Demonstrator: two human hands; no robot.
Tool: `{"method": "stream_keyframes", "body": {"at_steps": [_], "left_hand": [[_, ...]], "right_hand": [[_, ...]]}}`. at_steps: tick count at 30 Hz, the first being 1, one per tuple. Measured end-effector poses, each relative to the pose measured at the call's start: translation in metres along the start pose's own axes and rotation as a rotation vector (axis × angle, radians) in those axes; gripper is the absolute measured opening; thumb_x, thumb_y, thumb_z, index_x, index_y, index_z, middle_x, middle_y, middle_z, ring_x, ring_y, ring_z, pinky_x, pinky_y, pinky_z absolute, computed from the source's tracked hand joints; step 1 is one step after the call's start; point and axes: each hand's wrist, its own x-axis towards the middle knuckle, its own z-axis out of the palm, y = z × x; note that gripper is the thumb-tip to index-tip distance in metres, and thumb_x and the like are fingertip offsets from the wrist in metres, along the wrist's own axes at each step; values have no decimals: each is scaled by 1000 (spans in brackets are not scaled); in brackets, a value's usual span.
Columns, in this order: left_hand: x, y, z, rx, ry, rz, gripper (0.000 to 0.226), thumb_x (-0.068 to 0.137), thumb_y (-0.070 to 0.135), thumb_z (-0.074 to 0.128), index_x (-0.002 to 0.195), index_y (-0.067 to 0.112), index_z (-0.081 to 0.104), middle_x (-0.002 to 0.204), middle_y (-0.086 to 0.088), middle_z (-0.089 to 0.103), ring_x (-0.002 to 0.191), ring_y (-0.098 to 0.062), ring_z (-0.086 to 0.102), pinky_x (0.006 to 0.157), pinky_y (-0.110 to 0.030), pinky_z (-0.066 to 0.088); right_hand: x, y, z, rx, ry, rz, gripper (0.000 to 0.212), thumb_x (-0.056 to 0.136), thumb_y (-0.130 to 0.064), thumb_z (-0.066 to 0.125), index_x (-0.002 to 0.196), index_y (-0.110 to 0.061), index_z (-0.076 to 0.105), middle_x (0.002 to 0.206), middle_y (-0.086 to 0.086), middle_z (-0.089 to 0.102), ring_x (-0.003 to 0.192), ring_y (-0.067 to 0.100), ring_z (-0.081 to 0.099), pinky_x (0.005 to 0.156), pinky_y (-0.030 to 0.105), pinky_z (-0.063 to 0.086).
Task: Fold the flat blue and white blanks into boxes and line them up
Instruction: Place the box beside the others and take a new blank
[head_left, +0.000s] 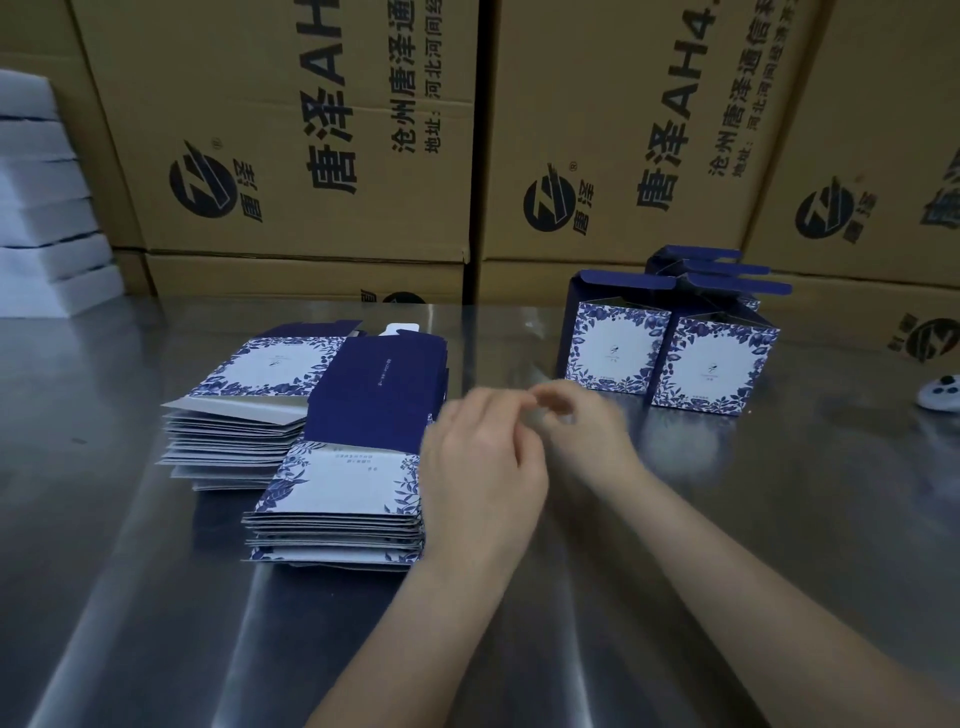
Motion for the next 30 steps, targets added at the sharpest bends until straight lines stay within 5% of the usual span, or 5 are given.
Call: {"method": "stream_keyframes", "body": {"at_steps": [7, 11, 15, 19, 30], "left_hand": [[22, -13, -29, 102, 51, -182, 32, 83, 6, 61, 114, 10, 69, 122, -9, 65, 115, -33, 57, 98, -48, 41], [28, -32, -34, 350, -167, -374, 53, 91, 25, 57, 142, 19, 47, 157, -8, 35, 148, -30, 23, 118, -55, 17], [22, -44, -27, 551, -496, -496, 61, 97, 44, 45, 151, 23, 27, 166, -10, 8, 152, -36, -3, 115, -65, 1], [19, -45, -23, 653, -563, -476, 56, 97, 48, 41, 147, 25, 32, 165, -11, 14, 151, -38, 7, 114, -67, 3], [21, -34, -30, 580, -595, -460, 49, 98, 27, 46, 146, 24, 35, 163, -9, 20, 150, -37, 14, 117, -56, 20]], "right_hand": [[-40, -18, 26, 236, -71, 99, 35, 78, -5, 57, 63, -36, 62, 67, -13, 66, 64, 7, 60, 71, 25, 49], [-51, -18, 25, 237, -151, 94, 32, 76, -12, 52, 64, -38, 64, 64, -8, 69, 69, 12, 68, 73, 27, 55], [-51, -17, 23, 204, -213, 58, 32, 78, -11, 52, 67, -39, 64, 67, -3, 71, 70, 14, 67, 76, 29, 55], [-50, -15, 18, 296, -254, 107, 32, 80, -7, 52, 71, -33, 67, 63, -7, 70, 58, 0, 60, 73, 23, 52], [-46, -13, 14, 431, -293, 178, 32, 85, 0, 50, 77, -25, 68, 62, -5, 69, 49, 8, 56, 56, 16, 45]]}}
